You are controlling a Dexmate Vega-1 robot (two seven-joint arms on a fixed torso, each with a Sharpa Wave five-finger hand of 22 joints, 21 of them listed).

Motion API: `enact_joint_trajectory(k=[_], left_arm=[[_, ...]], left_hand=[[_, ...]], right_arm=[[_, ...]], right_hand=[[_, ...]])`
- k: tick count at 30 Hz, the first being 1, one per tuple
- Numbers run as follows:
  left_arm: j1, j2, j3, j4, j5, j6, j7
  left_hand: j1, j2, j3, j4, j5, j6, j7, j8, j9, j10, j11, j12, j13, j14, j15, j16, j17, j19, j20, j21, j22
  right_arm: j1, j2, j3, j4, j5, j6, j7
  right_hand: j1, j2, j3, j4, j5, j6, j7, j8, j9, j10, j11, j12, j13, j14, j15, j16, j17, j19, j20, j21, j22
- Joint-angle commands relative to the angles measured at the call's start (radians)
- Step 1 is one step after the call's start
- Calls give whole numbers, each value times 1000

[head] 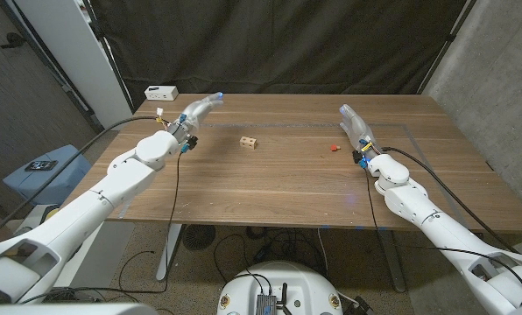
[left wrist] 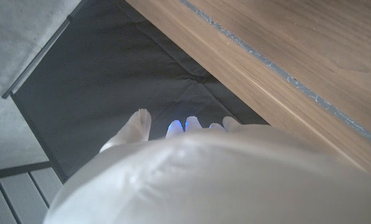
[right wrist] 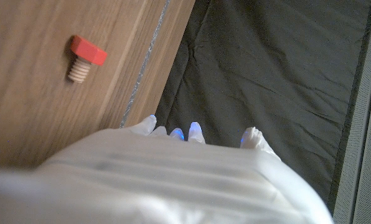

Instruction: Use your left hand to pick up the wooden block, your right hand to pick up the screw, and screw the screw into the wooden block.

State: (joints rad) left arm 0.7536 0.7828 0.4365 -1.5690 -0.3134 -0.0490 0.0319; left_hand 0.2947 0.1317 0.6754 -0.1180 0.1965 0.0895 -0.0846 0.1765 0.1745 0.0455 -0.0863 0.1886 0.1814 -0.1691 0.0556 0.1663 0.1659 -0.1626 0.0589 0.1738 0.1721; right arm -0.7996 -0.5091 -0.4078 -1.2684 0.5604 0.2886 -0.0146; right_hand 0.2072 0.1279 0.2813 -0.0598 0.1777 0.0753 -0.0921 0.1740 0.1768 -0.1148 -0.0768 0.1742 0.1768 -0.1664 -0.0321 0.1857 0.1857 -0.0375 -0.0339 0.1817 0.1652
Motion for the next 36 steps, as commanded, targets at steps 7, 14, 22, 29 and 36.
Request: enact_joint_trajectory(k=[7, 14, 22, 29, 36], left_arm=[[-86, 132, 55, -96, 165, 143, -121], [-119, 148, 73, -120, 249, 164, -128], [-174, 150, 130, -150, 415, 213, -136], [-200, 149, 157, -175, 514, 235, -157], [-242, 156, 201, -222, 642, 293, -237]], left_hand=[[54, -24, 1, -49, 1, -34, -34, 4, 4, -17, -24, 3, 3, -18, 4, 11, 3, -6, 28, 14, 2], [103, -49, 0, -68, -5, -29, -47, 19, 5, 23, -50, 21, 4, 11, -1, 20, 3, 10, 43, 19, 1], [168, -95, -6, -71, -11, 23, -77, 40, 5, 80, -72, 35, 5, 41, -23, 23, 3, -4, 48, 15, 2], [227, -140, -14, -71, -18, 74, -102, 54, 6, 136, -95, 47, 7, 75, -41, 26, 3, -8, 58, 15, 2], [270, -170, -20, -70, -18, 79, -108, 50, 6, 157, -103, 48, 9, 83, -53, 23, 4, -39, 74, 7, 2]], right_arm=[[3, 9, -3, -6, -5, -11, -19], [21, 23, -6, 25, -10, -3, -22], [40, 37, -7, 63, -11, 13, -18], [50, 46, -6, 87, -12, 26, -17], [60, 52, -4, 111, -12, 36, -16]], right_hand=[[-1, -5, -1, -5, 5, -8, 6, 5, 2, -9, -5, 6, 3, -52, -13, 4, 4, -5, -25, 7, 4], [0, -4, -1, -6, 6, -12, 7, 4, 2, -12, -5, 6, 3, -58, -9, 3, 3, -6, -27, 7, 4], [2, -5, 0, -9, 7, -11, 2, 6, 2, -14, -5, 7, 3, -59, -8, 3, 3, -8, -25, 6, 4], [3, -5, 0, -11, 7, -11, -3, 7, 2, -14, -7, 8, 3, -62, -6, 3, 2, -8, -24, 6, 4], [4, -5, 0, -12, 8, -10, -6, 8, 2, -12, -8, 9, 3, -62, -5, 4, 2, -7, -22, 6, 4]])
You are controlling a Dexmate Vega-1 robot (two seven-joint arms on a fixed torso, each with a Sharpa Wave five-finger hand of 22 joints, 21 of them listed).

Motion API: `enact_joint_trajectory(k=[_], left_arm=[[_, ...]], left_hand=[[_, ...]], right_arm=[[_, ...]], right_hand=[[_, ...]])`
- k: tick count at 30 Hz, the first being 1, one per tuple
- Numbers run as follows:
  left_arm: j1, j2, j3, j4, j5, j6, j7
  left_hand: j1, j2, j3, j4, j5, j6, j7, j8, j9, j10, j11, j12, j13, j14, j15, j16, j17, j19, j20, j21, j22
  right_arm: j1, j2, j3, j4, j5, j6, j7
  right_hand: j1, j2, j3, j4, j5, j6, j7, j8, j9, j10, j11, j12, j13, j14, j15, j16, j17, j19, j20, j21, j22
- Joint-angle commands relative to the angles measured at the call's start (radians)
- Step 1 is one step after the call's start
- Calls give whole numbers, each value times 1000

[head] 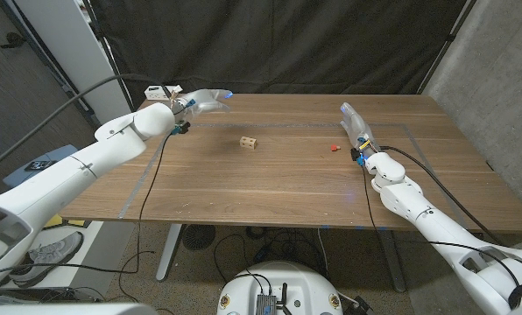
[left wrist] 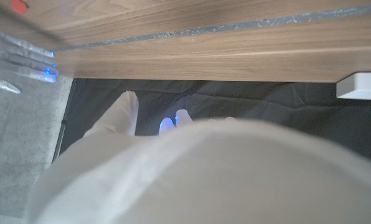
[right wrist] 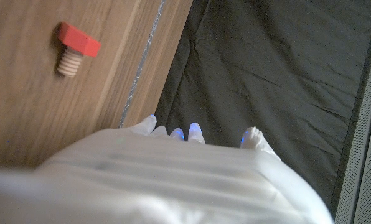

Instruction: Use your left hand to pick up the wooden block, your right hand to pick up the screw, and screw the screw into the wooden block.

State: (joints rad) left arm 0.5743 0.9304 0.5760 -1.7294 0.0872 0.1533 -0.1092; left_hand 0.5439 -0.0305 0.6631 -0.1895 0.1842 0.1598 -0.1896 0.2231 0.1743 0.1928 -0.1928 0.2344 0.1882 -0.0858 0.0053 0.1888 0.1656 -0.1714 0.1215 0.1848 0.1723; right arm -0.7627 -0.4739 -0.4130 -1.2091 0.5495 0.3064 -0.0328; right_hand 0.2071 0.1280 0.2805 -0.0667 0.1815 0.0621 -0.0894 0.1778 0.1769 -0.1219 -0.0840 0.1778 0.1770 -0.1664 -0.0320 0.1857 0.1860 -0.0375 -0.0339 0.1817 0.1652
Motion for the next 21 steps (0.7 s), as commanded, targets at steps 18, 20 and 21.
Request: enact_joint_trajectory(k=[18, 20, 21], left_arm=[[-180, -40, 169, -84, 487, 166, -319], [-191, -44, 174, -79, 497, 147, -340], [-194, -47, 177, -81, 507, 149, -349]], left_hand=[[122, -61, -34, 15, -5, -40, 14, -19, 7, -59, 18, -31, 5, -85, 37, -13, 5, -144, 73, -8, 3], [126, -60, -34, 16, -6, -35, 20, -17, 7, -59, 19, -31, 5, -81, 40, -10, 5, -145, 77, -6, 3], [128, -59, -34, 16, -6, -33, 22, -16, 7, -58, 18, -30, 5, -82, 39, -10, 5, -146, 77, -6, 3]], right_arm=[[40, -1, 0, 74, 3, 6, 31], [42, -1, 0, 78, 4, 9, 35], [42, 0, 1, 81, 4, 10, 36]], right_hand=[[7, -3, 2, -9, 5, 4, -11, 5, 2, -1, -3, 8, 2, -63, -1, 6, 1, -9, -19, 6, 4], [7, -2, 2, -9, 5, 3, -12, 5, 2, -1, -3, 8, 2, -63, -1, 6, 1, -9, -20, 6, 4], [7, -2, 2, -9, 5, 3, -13, 5, 2, -1, -4, 8, 2, -64, -1, 6, 1, -9, -19, 6, 4]])
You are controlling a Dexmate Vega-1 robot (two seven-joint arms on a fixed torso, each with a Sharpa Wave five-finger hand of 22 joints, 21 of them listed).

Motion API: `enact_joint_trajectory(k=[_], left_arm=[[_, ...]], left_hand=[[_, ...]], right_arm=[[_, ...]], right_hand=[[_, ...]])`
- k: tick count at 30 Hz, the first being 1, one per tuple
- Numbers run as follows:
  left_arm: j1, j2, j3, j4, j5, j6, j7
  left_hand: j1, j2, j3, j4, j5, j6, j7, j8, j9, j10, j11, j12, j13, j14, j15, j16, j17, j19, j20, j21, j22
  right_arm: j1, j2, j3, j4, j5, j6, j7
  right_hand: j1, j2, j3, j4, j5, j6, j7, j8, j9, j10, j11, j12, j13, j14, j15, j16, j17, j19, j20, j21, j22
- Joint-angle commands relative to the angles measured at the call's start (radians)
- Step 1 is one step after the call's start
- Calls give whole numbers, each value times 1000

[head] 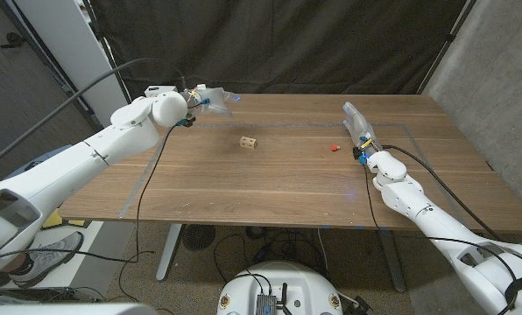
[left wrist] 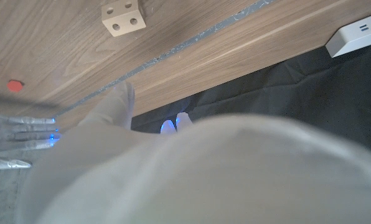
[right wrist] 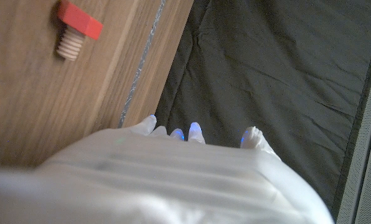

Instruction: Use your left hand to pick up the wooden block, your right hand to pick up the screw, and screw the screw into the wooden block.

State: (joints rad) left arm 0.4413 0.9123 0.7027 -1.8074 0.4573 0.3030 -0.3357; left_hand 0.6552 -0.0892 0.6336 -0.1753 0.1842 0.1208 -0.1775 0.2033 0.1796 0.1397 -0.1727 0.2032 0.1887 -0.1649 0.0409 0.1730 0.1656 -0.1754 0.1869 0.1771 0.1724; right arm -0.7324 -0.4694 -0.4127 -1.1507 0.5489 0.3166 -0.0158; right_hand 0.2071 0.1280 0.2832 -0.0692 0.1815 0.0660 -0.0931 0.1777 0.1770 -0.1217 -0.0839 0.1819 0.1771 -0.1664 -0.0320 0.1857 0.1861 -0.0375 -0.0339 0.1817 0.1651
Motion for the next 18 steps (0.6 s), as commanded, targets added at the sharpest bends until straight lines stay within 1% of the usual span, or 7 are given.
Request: enact_joint_trajectory(k=[1, 5, 6, 11, 15, 18], left_arm=[[-66, -32, 53, -3, 144, -1, -136], [-81, -40, 66, -3, 177, -14, -179], [-81, -44, 69, -7, 190, -4, -187], [-82, -49, 79, -15, 245, -11, -210], [-89, -52, 86, -9, 276, -44, -228], [-86, -60, 89, -9, 311, -43, -229]], left_hand=[[19, 0, -5, 2, -6, 7, 15, 4, 2, -6, -2, 1, 4, -2, 4, 6, 6, -143, 14, 2, 3], [26, 1, -4, 2, -7, 4, 17, 2, 2, -8, -3, 1, 5, -6, 7, 6, 6, -147, 19, 2, 3], [27, 1, -4, 1, -7, 4, 17, 2, 2, -8, -4, 1, 5, -7, 7, 6, 6, -147, 20, 2, 3], [38, 1, -4, 0, -6, 1, 17, 1, 2, -8, -10, 2, 6, -14, 14, 5, 6, -155, 23, 2, 3], [44, 0, -4, 0, -6, -3, 15, 0, 2, -10, -12, 1, 6, -16, 15, 5, 6, -160, 24, 2, 3], [51, -1, -3, -1, -5, -1, 12, 0, 2, -2, -14, 5, 7, -18, 14, 5, 6, -160, 23, 3, 3]], right_arm=[[13, -4, 1, 26, 6, 2, 21], [12, -3, 2, 31, 8, 8, 23], [12, -2, 3, 33, 8, 9, 24], [8, 1, 6, 39, 16, 15, 29], [5, 4, 8, 42, 21, 21, 30], [1, 5, 10, 40, 23, 22, 28]], right_hand=[[8, -2, 0, -7, 5, -1, -11, 5, 2, -1, -3, 4, 2, -64, -1, 6, 1, -9, -19, 6, 4], [9, -1, 0, -8, 5, -1, -12, 5, 2, -1, -4, 4, 2, -64, 0, 6, 1, -10, -18, 6, 4], [9, -1, 1, -8, 5, -1, -12, 5, 2, -1, -5, 4, 2, -64, 0, 6, 1, -10, -18, 6, 4], [10, -1, 1, -10, 5, -2, -13, 5, 2, -1, -5, 4, 2, -64, 1, 6, 1, -10, -17, 6, 4], [11, 0, 1, -11, 5, -1, -14, 6, 2, -1, -5, 4, 3, -64, 2, 7, 1, -10, -17, 6, 4], [12, 0, 2, -11, 5, 0, -13, 6, 2, 0, -5, 5, 3, -64, 0, 7, 1, -10, -17, 6, 4]])
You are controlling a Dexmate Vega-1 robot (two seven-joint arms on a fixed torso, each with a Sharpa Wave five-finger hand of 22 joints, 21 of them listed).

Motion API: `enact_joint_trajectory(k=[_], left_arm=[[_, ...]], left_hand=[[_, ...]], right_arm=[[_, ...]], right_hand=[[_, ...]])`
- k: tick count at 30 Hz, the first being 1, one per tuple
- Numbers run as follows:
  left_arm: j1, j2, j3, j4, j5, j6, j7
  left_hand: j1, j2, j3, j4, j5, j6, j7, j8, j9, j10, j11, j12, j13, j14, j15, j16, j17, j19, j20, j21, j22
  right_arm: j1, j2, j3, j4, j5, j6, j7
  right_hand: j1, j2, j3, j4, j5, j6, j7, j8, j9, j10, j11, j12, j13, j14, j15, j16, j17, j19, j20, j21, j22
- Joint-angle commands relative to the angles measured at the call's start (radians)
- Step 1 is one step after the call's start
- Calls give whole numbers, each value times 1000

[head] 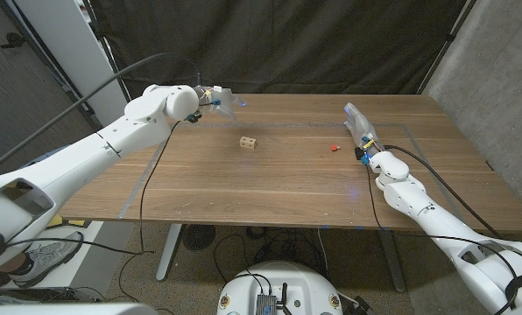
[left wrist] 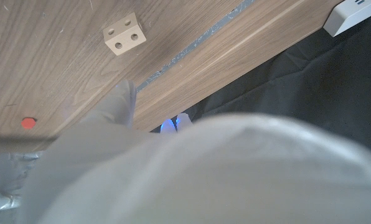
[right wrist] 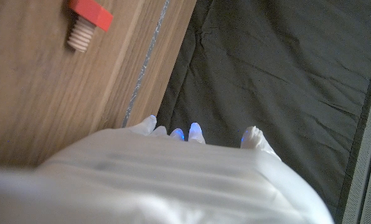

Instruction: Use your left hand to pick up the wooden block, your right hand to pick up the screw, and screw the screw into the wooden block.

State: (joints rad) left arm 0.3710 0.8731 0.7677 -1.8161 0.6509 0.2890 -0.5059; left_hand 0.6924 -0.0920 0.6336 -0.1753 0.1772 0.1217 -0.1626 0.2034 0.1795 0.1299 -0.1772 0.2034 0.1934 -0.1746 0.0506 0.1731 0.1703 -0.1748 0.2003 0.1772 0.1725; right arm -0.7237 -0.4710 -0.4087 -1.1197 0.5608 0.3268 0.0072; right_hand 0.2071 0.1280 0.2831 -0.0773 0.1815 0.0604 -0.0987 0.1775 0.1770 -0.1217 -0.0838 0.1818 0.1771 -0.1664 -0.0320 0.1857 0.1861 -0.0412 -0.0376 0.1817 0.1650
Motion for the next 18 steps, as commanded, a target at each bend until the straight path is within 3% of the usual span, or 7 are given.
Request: enact_joint_trajectory(k=[1, 18], left_arm=[[-12, -23, 21, 4, 117, -35, -53], [4, -80, 46, 48, 254, -25, -56]], left_hand=[[16, 2, -3, -1, 3, 0, -5, 1, 3, 11, -9, 6, 2, -9, 4, 6, 1, -160, 9, 4, 3], [74, -11, -8, -2, 5, 47, -20, 18, 4, 74, -26, 32, 10, 29, -9, 22, 2, -158, 11, 10, 3]], right_arm=[[-9, 7, 7, 9, 13, 13, 5], [-41, 2, 15, -24, 20, 8, -19]], right_hand=[[12, 0, 2, -3, 5, 5, -8, 6, 2, 0, -7, 5, 3, -64, 1, 7, 1, -6, -13, 6, 4], [16, 1, 3, -8, 5, 8, -10, 8, 2, 5, -10, 7, 3, -63, 0, 9, 1, -7, -11, 6, 4]])
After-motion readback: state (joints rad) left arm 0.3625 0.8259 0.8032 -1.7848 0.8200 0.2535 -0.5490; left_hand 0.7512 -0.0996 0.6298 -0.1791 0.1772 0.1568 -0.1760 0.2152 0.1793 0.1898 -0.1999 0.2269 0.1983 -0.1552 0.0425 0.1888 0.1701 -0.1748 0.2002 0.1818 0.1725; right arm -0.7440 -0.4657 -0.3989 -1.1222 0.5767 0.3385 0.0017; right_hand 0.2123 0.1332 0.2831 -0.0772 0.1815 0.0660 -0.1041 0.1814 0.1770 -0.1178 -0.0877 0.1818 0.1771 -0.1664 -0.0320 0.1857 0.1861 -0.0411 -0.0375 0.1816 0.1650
